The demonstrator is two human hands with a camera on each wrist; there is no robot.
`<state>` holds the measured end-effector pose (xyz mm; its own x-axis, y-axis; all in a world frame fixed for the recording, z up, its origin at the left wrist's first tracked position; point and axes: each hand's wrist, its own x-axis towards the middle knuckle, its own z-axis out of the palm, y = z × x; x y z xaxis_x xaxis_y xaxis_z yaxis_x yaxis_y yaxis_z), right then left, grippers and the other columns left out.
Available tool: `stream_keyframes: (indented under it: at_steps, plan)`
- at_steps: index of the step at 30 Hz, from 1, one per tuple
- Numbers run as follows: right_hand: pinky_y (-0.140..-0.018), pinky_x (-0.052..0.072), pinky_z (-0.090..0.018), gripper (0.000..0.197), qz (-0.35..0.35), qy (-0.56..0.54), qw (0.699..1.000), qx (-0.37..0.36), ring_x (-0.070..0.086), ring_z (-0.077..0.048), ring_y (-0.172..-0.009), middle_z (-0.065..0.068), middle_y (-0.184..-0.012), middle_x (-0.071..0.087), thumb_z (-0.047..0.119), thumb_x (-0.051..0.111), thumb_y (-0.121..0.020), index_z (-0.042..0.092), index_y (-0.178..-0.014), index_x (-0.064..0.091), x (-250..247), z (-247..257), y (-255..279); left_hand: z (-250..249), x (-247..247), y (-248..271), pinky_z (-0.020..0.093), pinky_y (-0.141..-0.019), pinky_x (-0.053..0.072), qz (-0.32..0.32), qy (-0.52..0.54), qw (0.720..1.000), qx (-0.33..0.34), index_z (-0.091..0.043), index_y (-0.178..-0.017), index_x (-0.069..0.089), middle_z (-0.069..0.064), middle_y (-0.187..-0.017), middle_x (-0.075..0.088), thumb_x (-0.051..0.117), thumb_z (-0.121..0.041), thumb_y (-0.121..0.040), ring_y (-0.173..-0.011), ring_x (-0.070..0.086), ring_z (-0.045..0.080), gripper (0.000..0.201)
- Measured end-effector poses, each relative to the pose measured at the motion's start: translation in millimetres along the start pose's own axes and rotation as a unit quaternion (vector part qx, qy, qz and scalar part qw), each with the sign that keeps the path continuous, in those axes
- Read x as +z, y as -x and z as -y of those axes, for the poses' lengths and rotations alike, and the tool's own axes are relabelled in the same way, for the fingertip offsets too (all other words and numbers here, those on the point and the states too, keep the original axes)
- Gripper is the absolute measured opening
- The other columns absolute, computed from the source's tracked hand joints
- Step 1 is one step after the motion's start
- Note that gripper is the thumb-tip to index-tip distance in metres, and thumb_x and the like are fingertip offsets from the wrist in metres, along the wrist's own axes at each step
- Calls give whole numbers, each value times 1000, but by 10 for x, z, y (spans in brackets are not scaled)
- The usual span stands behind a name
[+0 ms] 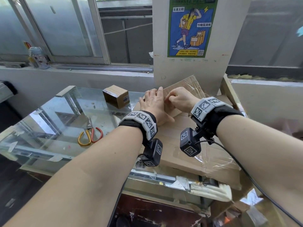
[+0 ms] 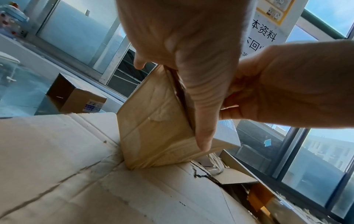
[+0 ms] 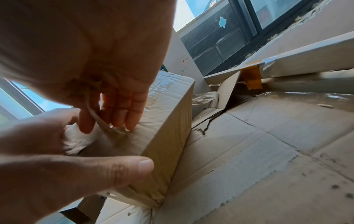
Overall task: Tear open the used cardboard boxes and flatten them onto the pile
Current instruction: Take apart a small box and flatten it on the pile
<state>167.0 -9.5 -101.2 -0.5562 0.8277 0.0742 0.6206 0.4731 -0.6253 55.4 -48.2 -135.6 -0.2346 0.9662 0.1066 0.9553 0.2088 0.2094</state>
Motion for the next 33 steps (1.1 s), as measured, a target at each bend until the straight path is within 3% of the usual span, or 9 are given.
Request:
stream_keyframes:
  at_steps: [3,6,9,13,18,23,26,29,33]
  plan:
    - [-76,54,-36,30,-11,-18,1000,17,65,-26,-75,-13,-77,70,15,49,-87,5,-68,70,-17,-46,18,-37,9,2,53,-114,16,7,-11,1000,4,-19,-149,8,6,-150,22,83,-60,-51,-141,14,29,129]
    - [-61,44,-22,32,-22,3,1000,15,58,-13,-62,-6,-70,67,29,59,-88,9,-65,67,-48,-77,67,-43,17,20,55,-114,15,13,-5,1000,5,-22,-148,9,6,-147,24,83,-59,-51,-141,14,29,128]
    - [-71,48,-26,4,-56,21,998,-12,62,-19,-77,-8,-86,69,16,65,-85,14,-83,62,-89,-90,100,-35,9,32,53,-112,23,9,0,1000,6,-21,-148,11,8,-145,29,84,-56,-53,-138,21,30,125]
    - [-76,39,-28,25,-54,78,995,29,56,-26,-94,-10,-103,60,11,60,-88,8,-110,48,-114,-68,90,-20,-20,48,45,-112,26,-16,-6,999,28,-19,-148,14,7,-142,33,84,-53,-53,-134,28,30,123]
    - [-81,35,-29,32,12,155,984,90,51,-32,-117,-20,-129,52,10,39,-95,1,-126,41,-41,29,63,-48,-60,51,43,-113,25,-25,-18,998,53,-17,-144,19,8,-138,34,85,-49,-53,-130,30,30,117]
    - [-88,37,-34,34,12,149,986,67,50,-34,-117,-21,-129,53,21,33,-98,1,-121,46,8,79,68,19,-97,7,43,-117,17,-33,-15,996,82,-14,-143,22,6,-142,29,86,-43,-53,-135,24,27,114]
    - [-76,34,-30,29,7,166,985,47,54,-30,-106,-16,-118,60,31,39,-96,7,-105,52,13,81,69,72,-104,26,41,-117,15,-32,-1,995,90,-16,-143,22,5,-143,30,86,-40,-55,-136,23,25,111]
    - [-75,35,-29,24,-3,187,982,23,56,-29,-103,-12,-112,62,36,44,-97,14,-91,50,17,60,68,131,-93,42,41,-117,16,-28,3,996,87,-18,-142,22,3,-143,30,85,-41,-54,-137,22,24,111]
    - [-84,38,-30,30,-4,138,990,3,55,-28,-104,-14,-108,61,27,45,-99,3,-95,62,29,27,54,180,-63,49,41,-118,14,-12,-1,998,62,-18,-146,17,3,-148,26,84,-45,-56,-141,17,24,116]
